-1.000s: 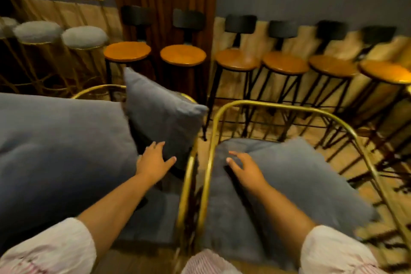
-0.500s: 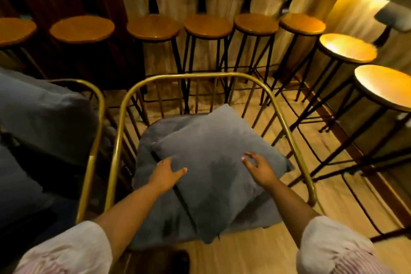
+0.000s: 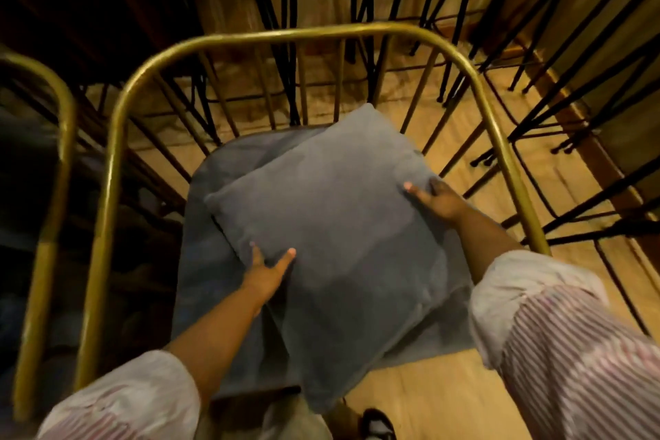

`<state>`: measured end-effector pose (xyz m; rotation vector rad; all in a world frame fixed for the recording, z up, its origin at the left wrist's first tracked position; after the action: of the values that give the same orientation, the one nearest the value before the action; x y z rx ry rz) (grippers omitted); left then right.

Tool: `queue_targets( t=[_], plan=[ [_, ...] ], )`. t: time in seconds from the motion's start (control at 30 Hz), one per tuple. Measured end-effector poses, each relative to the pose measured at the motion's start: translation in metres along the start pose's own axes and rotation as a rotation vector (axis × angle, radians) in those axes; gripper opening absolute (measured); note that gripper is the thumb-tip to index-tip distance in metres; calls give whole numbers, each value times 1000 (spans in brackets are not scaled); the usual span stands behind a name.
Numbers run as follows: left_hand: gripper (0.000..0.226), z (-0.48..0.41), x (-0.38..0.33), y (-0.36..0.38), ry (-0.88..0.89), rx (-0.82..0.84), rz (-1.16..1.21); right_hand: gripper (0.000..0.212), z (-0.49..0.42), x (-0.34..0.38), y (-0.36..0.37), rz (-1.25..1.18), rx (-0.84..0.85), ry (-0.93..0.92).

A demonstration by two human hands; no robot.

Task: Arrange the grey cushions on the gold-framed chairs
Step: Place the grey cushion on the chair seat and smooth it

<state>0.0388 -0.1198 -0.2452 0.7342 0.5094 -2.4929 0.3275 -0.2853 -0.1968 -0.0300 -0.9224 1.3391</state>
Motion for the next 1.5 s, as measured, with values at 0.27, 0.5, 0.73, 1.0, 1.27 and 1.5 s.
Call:
queue_targets(
  t=[0.27, 0.5, 0.73, 1.0, 1.27, 1.5],
  plan=[
    [99, -32, 52, 30, 29, -233, 149, 88, -46, -37, -15, -239, 11, -43],
    [101, -9, 21, 7, 206, -266, 292, 76, -14, -21, -16, -382, -88, -125],
    [95, 15, -9, -47, 248, -195, 130, 97, 43, -39, 22, -503, -183, -105],
    [92, 5, 18, -43, 249, -95, -26, 75, 77, -72, 64, -453, -263, -44],
    [101, -22, 35, -45, -7, -43, -283, 72, 69, -80, 71, -387, -85, -13],
    [80, 44, 20, -24, 84, 30, -312, 71, 74, -63, 69, -77, -46, 153]
  ],
)
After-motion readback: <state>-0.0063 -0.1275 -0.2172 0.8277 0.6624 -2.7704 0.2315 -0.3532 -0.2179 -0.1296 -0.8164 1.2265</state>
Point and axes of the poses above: each hand's wrist, its own z-axis away from the middle knuckle, its own y-axis out of the palm, x = y × z, the point moved 3 cm from there along -z, towards the middle knuckle, and after that the axes turned 11 degrees about x, right-handed, at the moved point
